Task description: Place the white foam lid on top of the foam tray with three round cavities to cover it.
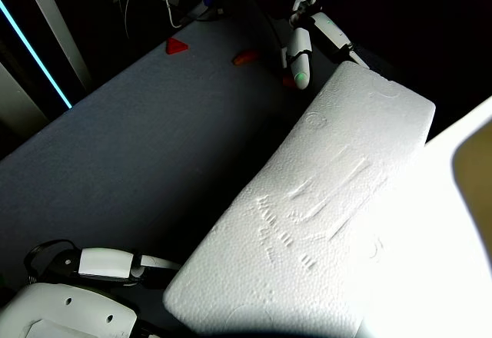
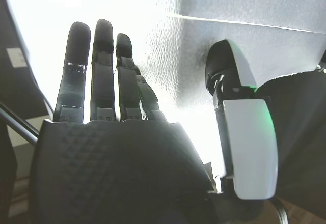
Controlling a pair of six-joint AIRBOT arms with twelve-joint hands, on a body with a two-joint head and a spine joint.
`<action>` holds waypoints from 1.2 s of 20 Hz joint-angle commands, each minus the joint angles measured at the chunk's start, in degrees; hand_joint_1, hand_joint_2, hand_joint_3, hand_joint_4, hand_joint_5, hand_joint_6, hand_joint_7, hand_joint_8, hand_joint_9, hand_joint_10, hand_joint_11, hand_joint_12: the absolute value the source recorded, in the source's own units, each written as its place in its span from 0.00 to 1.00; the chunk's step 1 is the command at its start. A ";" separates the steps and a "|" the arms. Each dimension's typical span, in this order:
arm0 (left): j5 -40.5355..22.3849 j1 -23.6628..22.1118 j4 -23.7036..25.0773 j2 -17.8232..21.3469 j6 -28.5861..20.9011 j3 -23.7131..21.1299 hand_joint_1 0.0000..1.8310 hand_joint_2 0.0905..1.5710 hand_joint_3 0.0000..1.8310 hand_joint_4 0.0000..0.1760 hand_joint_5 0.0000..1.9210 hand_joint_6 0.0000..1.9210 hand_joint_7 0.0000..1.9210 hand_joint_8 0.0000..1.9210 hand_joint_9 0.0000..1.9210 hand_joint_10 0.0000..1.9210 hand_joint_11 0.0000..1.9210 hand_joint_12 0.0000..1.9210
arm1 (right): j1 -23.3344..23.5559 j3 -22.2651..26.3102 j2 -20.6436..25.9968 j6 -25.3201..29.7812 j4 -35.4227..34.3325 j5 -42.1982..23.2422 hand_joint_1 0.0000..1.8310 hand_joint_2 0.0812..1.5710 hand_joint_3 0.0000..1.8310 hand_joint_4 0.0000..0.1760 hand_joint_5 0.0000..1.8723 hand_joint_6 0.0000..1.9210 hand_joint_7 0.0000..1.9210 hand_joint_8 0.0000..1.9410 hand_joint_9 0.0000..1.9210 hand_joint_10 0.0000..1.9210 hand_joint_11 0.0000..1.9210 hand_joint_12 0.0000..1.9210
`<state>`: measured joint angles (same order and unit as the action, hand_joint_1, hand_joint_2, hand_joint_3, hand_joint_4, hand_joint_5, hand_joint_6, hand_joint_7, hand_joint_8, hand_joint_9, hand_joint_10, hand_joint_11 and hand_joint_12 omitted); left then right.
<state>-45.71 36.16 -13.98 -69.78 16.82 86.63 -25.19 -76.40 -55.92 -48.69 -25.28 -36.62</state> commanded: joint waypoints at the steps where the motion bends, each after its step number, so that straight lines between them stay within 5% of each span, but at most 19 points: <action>1: -4.83 -0.48 3.15 -0.59 0.01 -0.10 0.24 0.70 0.00 0.29 0.02 0.00 0.00 0.00 0.00 0.00 0.00 0.18 | 0.23 -0.12 0.30 0.23 1.66 -5.81 0.26 0.77 0.00 0.00 0.00 0.00 0.04 0.00 0.07 0.09 0.00 0.64; 3: -4.60 -0.13 2.60 -0.47 0.37 -0.11 0.24 0.69 0.00 0.34 0.00 0.00 0.00 0.00 0.00 0.00 0.00 0.18 | -0.08 -0.12 0.29 0.23 1.45 -5.77 0.28 0.76 0.00 0.00 0.00 0.00 0.03 0.00 0.07 0.08 0.00 0.65; 4: -4.70 0.09 2.30 -0.39 0.38 -0.12 0.25 0.69 0.00 0.32 0.00 0.00 0.00 0.00 0.00 0.00 0.00 0.18 | -0.20 -0.12 0.29 0.23 1.35 -5.74 0.28 0.76 0.00 0.00 0.00 0.00 0.01 0.00 0.05 0.07 0.00 0.60; 5: -4.76 0.33 2.03 -0.29 0.40 -0.15 0.26 0.69 0.00 0.25 0.00 0.00 0.00 0.00 0.00 0.00 0.00 0.18 | -0.39 -0.12 0.29 0.23 1.19 -5.73 0.28 0.75 0.00 0.00 0.00 0.00 0.02 0.01 0.07 0.07 0.00 0.65; 11: -4.95 1.89 0.31 0.10 0.67 -0.23 0.26 0.69 0.00 0.20 0.00 0.00 0.00 0.00 0.00 0.00 0.00 0.18 | -1.03 0.08 0.45 0.23 0.93 -5.71 0.31 0.73 0.00 0.00 0.00 0.00 0.07 0.01 0.13 0.07 0.00 0.71; 13: -4.91 2.17 -0.03 0.22 0.80 -0.26 0.26 0.69 0.00 0.10 0.00 0.00 0.00 0.00 0.00 0.00 0.00 0.22 | -1.30 0.32 0.67 0.23 0.92 -5.74 0.31 0.71 0.00 0.00 0.00 0.00 0.02 0.01 0.06 0.03 0.00 0.54; 17: -5.04 2.62 -0.54 0.32 0.81 -0.26 0.26 0.69 0.00 0.02 0.01 0.00 0.00 0.00 0.00 0.00 0.00 0.28 | -2.11 0.56 1.01 0.23 0.42 -5.89 0.30 0.69 0.00 0.00 0.00 0.00 0.00 0.00 0.04 0.01 0.00 0.37; 18: -5.04 2.64 -0.55 0.32 0.81 -0.26 0.26 0.69 0.00 0.02 0.00 0.00 0.00 0.00 0.00 0.00 0.00 0.33 | -2.39 0.64 1.20 0.23 0.19 -5.94 0.34 0.71 0.00 0.00 0.00 0.00 0.00 0.00 0.01 0.00 0.00 0.07; 19: -5.04 2.66 -0.60 0.31 0.81 -0.26 0.26 0.69 0.00 0.05 0.00 0.00 0.00 0.00 0.00 0.00 0.00 0.34 | -2.69 0.71 1.37 0.23 -0.13 -6.05 0.37 0.72 0.00 0.00 0.00 0.00 0.00 0.00 0.00 0.00 0.00 0.01; 24: -5.43 3.06 -0.97 0.44 0.81 -0.36 0.25 0.70 0.00 0.09 0.00 0.00 0.00 0.00 0.00 0.00 0.00 0.31 | -3.64 1.10 2.32 0.23 -1.15 -6.57 0.34 0.72 0.00 0.00 0.00 0.00 0.00 0.00 0.00 0.00 0.00 0.00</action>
<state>-45.34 39.42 -15.33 -69.71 17.76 86.35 -29.02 -75.00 -54.61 -48.58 -26.35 -36.49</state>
